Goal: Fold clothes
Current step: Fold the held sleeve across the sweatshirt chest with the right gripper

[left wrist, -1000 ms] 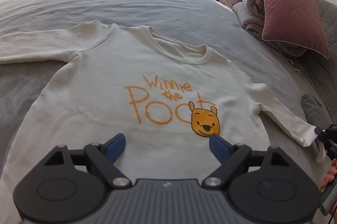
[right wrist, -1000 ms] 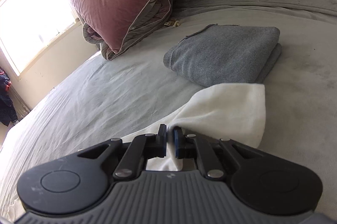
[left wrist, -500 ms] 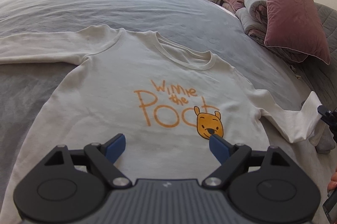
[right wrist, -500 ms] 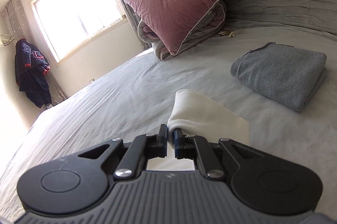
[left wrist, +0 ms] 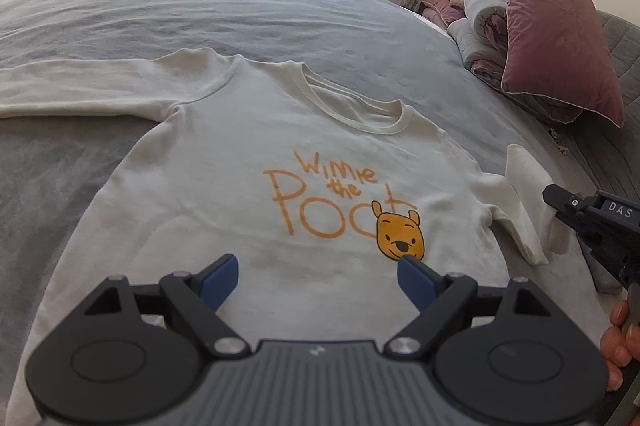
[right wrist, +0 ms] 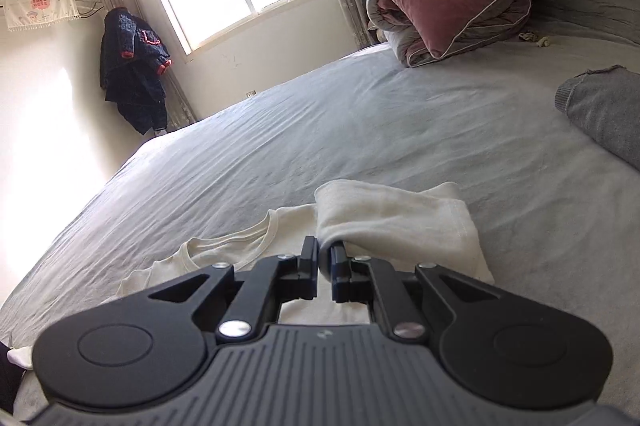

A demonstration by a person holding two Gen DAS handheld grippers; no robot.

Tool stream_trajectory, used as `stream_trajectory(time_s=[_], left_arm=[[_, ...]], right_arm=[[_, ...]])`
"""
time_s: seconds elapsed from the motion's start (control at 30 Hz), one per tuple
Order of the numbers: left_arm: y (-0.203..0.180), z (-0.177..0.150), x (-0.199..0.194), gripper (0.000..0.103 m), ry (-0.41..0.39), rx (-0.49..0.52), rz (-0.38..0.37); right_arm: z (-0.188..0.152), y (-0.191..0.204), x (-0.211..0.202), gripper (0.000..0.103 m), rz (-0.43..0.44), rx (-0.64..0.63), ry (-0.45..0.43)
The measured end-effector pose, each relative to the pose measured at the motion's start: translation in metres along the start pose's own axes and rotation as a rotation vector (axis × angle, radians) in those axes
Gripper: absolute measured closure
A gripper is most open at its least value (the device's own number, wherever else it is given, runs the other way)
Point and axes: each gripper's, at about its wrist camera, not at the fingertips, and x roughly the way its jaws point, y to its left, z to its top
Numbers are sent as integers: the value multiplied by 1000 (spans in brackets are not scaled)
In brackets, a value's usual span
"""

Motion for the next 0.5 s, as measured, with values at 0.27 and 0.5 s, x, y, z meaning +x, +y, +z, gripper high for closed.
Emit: stream_trajectory(time_s=[0.27,0.5], left_arm=[[4,3,-2,15,-2,-13,-2],[4,3,-2,15,3,-11,-4]], right_arm=[[-21,28,11,95,82,-136,90],[-47,42,23,95,147,-221,204]])
